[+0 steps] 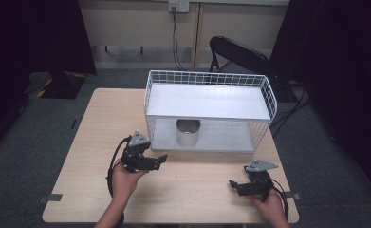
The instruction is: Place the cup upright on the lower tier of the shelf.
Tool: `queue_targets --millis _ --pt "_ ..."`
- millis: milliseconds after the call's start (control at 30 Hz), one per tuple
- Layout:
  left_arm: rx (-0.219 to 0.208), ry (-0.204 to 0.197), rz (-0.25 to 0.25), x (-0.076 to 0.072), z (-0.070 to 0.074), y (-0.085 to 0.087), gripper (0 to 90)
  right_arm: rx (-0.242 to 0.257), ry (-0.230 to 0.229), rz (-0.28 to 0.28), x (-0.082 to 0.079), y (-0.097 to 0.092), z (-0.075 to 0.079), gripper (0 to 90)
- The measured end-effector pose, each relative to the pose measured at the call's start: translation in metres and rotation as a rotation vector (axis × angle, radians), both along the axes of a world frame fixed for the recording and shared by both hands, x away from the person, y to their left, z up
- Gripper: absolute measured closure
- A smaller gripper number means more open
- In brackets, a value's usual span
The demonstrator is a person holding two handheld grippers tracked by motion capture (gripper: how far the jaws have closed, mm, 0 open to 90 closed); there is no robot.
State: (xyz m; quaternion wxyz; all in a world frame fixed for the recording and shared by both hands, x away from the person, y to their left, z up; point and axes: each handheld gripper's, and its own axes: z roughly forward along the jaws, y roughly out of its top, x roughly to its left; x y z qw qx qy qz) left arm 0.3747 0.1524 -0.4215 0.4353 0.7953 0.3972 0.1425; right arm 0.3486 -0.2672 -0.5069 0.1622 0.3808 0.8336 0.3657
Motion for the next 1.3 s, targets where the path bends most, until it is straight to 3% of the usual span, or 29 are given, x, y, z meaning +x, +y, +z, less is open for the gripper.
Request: queue_targets --millis 233,533,1300 --pt "0.009 -0.007 -0.016 -0.006 -0.003 0.012 16.9 0.000 0.000 0.000 0.000 0.000 0.000 12.6" --pt "-0.012 -0.003 -0.008 -0.012 -0.008 0.031 16.9 0.000 0.000 -0.001 0.000 0.000 0.000 12.6" --pt "-0.016 0.008 0.015 -0.025 -0.026 0.064 16.8 0.000 0.000 -0.001 0.000 0.000 0.000 12.6"
